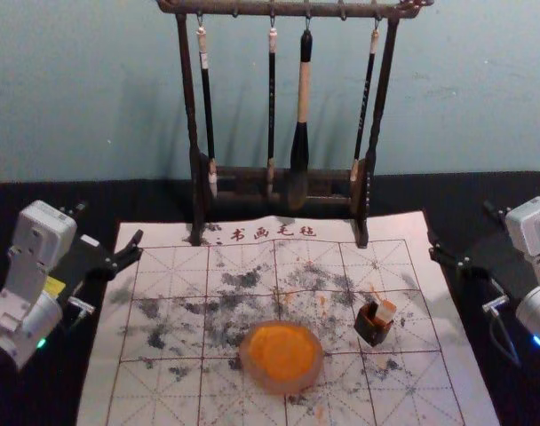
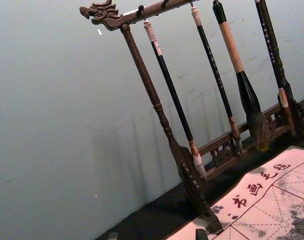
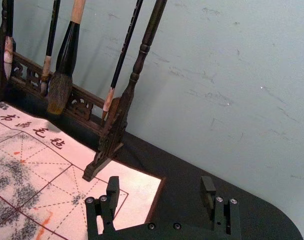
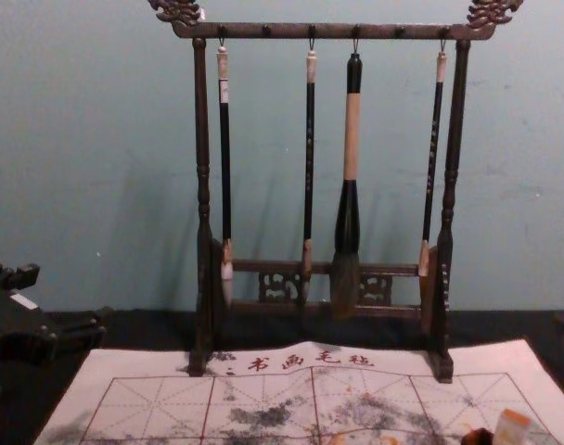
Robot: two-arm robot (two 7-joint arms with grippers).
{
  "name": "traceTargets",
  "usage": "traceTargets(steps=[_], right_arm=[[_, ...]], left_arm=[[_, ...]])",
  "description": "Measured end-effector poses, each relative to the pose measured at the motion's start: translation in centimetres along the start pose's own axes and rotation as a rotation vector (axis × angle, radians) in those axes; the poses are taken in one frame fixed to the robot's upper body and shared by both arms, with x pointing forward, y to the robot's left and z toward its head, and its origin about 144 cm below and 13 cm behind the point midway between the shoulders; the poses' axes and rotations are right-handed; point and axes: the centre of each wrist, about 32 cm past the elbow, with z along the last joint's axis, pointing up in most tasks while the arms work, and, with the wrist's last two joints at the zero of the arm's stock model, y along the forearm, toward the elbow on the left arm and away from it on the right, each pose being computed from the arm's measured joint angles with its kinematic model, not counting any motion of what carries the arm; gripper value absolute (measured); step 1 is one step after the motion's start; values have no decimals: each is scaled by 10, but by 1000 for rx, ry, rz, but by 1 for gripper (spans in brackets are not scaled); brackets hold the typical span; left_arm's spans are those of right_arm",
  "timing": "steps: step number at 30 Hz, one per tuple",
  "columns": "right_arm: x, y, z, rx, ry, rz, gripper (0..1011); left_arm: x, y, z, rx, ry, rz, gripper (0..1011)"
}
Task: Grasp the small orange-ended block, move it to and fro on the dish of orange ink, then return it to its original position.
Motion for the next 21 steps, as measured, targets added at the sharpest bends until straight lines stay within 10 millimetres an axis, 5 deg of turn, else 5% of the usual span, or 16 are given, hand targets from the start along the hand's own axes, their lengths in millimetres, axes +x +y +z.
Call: traceTargets(steps=[21], right_arm=[[0,0,0,1,0,0,1000]], left_arm=[[0,0,0,0,0,0,1001]])
